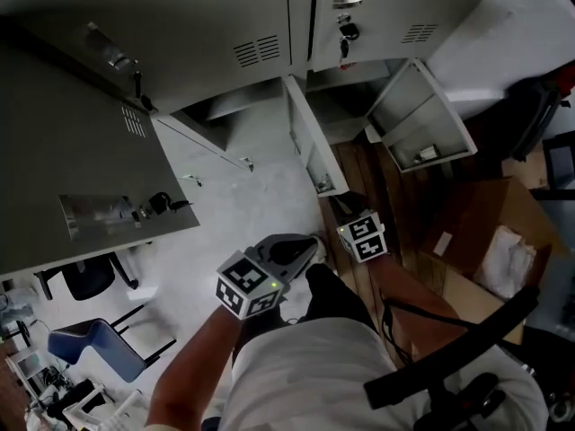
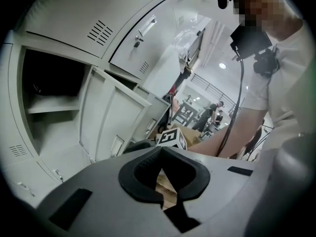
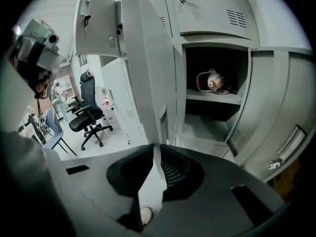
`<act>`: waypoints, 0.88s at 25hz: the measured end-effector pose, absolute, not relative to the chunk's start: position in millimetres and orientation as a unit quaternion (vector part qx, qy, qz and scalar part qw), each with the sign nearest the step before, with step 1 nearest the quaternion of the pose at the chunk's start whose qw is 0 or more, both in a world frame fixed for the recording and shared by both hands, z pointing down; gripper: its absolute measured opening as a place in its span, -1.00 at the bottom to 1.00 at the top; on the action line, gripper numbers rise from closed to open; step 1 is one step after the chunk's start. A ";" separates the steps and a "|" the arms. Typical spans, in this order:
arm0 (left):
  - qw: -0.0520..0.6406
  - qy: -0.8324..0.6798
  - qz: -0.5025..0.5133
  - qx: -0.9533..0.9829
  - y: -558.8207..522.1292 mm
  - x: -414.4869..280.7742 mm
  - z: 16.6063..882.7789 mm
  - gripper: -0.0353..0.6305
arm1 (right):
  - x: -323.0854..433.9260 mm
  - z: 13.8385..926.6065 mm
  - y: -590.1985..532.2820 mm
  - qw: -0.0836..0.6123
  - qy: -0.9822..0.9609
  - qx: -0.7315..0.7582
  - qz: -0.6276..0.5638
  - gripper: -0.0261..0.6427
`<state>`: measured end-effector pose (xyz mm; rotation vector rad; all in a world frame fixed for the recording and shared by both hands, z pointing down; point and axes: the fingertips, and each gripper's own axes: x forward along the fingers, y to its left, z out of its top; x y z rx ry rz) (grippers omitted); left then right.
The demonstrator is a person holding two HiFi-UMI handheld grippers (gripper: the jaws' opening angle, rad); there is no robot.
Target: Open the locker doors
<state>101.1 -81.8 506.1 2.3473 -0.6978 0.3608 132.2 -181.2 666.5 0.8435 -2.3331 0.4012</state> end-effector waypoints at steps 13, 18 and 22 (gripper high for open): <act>0.316 -0.312 0.120 0.888 -63.6 100.1 477.9 -0.86 | 158.2 650.4 -167.6 0.329 -0.894 0.273 0.130 -0.77; 0.286 -0.300 0.101 0.905 -46.7 89.8 448.2 -0.86 | 163.7 621.3 -151.9 0.325 -0.894 0.288 0.114 -0.77; 0.266 -0.299 0.092 0.912 -13.7 67.9 422.2 -0.86 | 154.0 585.5 -119.7 0.310 -0.892 0.307 0.121 -0.78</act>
